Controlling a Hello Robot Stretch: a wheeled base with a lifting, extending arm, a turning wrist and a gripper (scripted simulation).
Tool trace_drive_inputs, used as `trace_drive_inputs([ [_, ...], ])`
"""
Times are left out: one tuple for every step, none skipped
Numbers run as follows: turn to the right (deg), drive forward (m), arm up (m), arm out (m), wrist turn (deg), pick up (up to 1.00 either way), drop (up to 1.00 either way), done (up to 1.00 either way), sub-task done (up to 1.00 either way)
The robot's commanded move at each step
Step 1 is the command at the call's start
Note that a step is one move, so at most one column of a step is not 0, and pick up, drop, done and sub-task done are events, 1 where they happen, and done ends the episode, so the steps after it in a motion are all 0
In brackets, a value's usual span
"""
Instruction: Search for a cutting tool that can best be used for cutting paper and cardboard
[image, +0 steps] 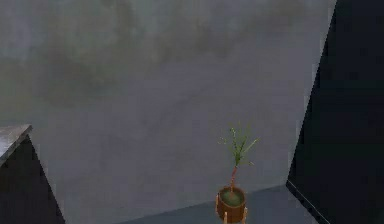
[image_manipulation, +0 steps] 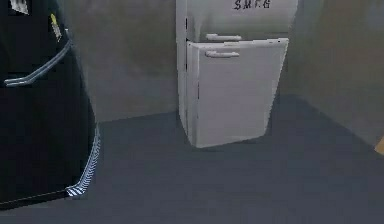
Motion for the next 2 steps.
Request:
trace_drive_inputs([
  [-12.0,0.0,0.0,0.0,0.0,0.0,0.0,0.0,0.0],
  [0.0,0.5,0.0,0.0,0.0,0.0,0.0,0.0,0.0],
])
